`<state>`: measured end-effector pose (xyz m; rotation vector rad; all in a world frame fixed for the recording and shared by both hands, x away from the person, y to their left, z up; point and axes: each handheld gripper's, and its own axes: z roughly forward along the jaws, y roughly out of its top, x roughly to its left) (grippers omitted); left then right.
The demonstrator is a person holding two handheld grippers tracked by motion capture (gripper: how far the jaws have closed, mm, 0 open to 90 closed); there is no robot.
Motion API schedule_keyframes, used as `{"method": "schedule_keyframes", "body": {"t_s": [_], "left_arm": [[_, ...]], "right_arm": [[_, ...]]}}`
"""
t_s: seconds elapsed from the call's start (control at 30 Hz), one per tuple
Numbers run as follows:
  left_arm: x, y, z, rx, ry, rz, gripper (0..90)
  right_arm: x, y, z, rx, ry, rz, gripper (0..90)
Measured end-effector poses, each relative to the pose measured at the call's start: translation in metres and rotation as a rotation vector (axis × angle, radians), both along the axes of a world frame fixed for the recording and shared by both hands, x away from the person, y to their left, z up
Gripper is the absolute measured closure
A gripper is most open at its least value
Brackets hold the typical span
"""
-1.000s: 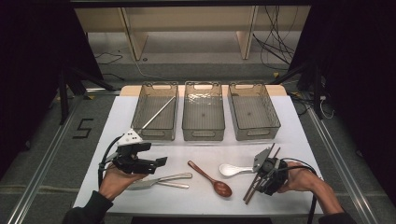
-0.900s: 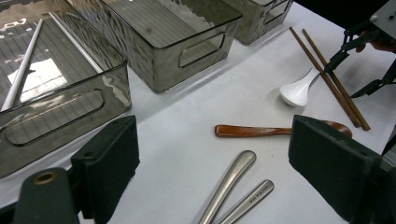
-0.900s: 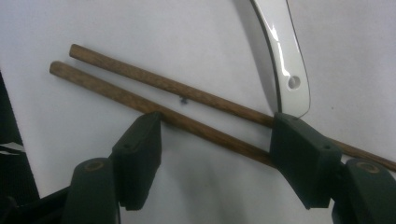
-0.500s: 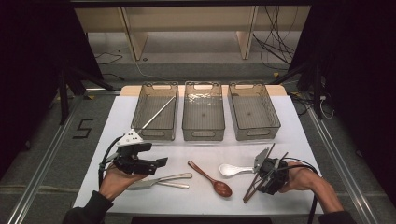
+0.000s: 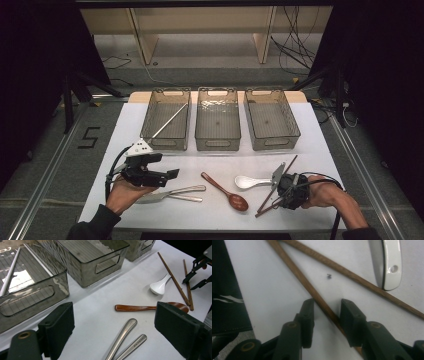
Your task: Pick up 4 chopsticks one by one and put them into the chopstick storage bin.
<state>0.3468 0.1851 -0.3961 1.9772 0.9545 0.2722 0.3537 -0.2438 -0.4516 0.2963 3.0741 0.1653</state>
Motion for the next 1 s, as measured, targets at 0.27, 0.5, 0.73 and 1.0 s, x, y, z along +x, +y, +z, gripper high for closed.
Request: {"method": "schedule_keyframes", "body": {"t_s": [0.27,0.5,0.73,1.0], "left_arm": [[0.001,-0.001,-0.001,0.003,0.006,-0.009,15.6],[0.001,0.001,0.000,-0.005,0.012,-0.009,15.6],[0.002,0.001,-0.001,-0.007,0.015,-0.009,15.6],[0.002,0.002,-0.001,-0.009,0.014,-0.007,15.6]], "right_arm": [[-0.008,0.002,0.002,-0.031,0.011,0.045,76.2],[-0.012,0.003,0.001,-0.037,0.007,0.093,80.9],[-0.016,0.005,0.002,-0.041,0.034,0.132,84.8],[-0.017,0.004,0.005,-0.026,0.028,0.158,85.2]]}}
